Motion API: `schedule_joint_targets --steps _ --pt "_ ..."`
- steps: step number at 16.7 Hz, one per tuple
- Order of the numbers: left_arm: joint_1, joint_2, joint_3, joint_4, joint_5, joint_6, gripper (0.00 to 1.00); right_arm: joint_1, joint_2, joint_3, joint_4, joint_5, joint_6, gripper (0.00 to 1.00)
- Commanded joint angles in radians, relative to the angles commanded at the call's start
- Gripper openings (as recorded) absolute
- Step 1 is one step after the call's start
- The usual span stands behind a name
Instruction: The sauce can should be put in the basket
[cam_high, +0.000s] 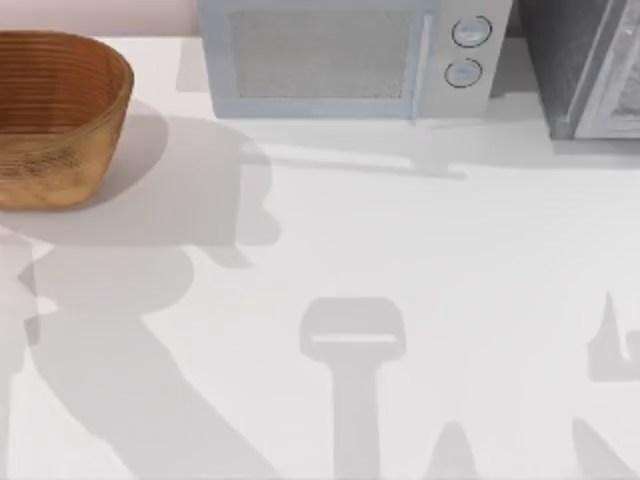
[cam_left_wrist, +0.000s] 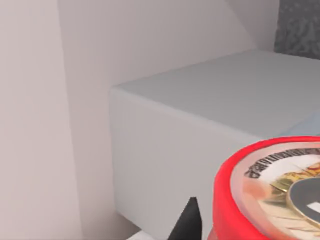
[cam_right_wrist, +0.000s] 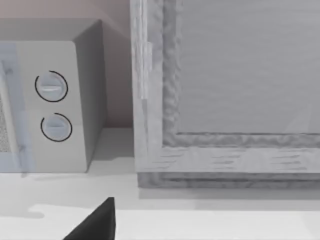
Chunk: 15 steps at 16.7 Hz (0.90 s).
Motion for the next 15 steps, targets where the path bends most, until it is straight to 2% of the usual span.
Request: schedule_joint_targets --steps 9,15 --pt "0.0 0.0 0.0 0.0 0.0 0.0 0.98 0.0 0.0 0.0 0.0 0.0 0.0 1.0" --pt "0.0 0.0 0.0 0.0 0.0 0.0 1.0 0.0 0.0 0.0 0.0 0.0 0.0 1.0"
